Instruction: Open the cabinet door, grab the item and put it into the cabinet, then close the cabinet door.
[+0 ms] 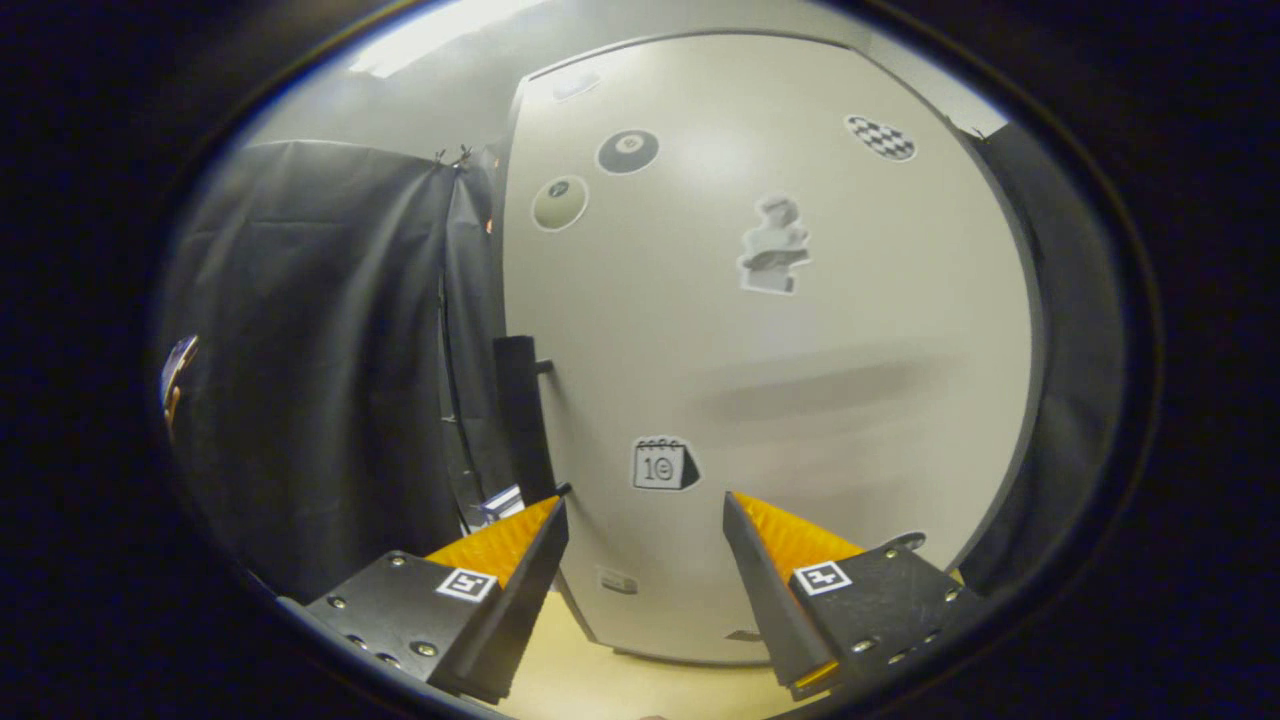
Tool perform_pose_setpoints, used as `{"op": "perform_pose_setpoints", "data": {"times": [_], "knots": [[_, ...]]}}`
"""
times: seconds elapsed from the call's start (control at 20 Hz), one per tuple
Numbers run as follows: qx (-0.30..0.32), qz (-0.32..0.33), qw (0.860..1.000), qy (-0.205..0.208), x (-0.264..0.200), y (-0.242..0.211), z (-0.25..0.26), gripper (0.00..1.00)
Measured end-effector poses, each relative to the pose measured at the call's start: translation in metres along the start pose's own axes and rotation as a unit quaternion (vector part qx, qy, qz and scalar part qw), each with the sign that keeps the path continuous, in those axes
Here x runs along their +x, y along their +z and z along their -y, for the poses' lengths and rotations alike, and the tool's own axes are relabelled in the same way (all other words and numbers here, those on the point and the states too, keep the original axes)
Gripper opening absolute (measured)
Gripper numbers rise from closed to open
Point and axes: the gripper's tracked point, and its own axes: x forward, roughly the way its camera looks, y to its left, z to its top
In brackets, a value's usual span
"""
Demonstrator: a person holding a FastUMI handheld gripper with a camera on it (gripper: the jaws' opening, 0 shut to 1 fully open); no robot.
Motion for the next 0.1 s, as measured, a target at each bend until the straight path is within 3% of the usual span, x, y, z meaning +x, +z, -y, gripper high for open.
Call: {"op": "perform_pose_setpoints", "data": {"times": [0.1], "knots": [[-0.011,0.01,1.0,-0.023,-0.008,0.008,0.026,0.92]]}}
